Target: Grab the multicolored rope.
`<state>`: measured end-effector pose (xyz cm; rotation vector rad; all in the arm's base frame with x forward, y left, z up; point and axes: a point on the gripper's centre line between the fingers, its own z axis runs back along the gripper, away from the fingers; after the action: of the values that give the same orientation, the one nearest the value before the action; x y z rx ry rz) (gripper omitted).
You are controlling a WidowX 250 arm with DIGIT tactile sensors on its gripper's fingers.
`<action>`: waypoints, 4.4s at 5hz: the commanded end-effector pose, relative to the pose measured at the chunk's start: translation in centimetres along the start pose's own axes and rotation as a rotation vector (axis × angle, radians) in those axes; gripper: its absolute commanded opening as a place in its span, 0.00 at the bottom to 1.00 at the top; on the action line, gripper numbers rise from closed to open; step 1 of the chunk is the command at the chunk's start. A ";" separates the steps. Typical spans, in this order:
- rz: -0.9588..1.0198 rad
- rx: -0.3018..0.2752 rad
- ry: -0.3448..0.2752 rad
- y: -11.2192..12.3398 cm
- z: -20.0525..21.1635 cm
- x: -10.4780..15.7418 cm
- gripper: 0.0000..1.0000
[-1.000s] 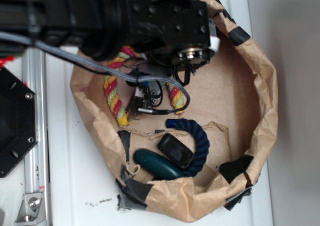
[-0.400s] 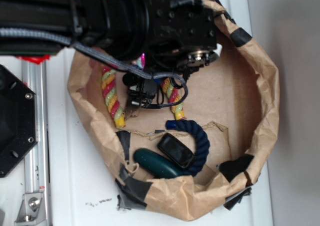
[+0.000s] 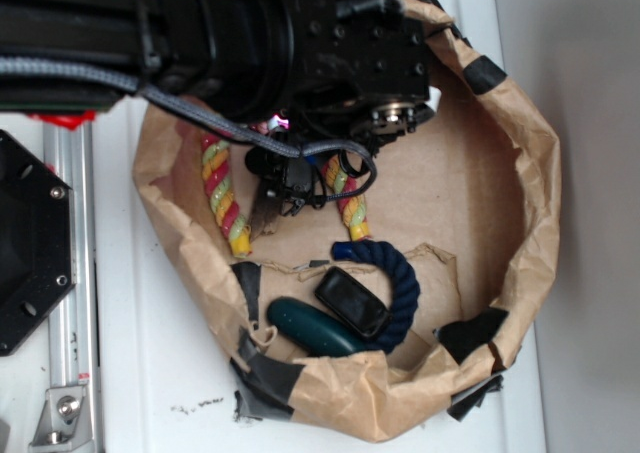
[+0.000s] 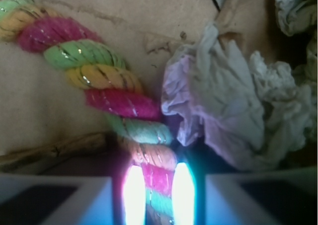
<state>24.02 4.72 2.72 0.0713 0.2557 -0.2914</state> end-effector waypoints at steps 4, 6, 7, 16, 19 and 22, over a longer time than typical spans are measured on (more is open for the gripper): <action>0.100 0.004 -0.307 -1.2 9.9 -1.4 0.00; 0.131 0.013 -0.297 -1.1 9.8 -1.2 0.00; 0.083 0.037 -0.269 -1.4 8.9 -1.3 0.00; -0.165 -0.036 0.000 2.6 -0.6 -1.2 1.00; -0.092 0.092 -0.022 2.2 0.3 -0.8 1.00; 0.022 0.110 -0.042 2.7 0.1 -0.3 1.00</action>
<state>24.01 6.85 1.99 0.1607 0.2468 -0.2904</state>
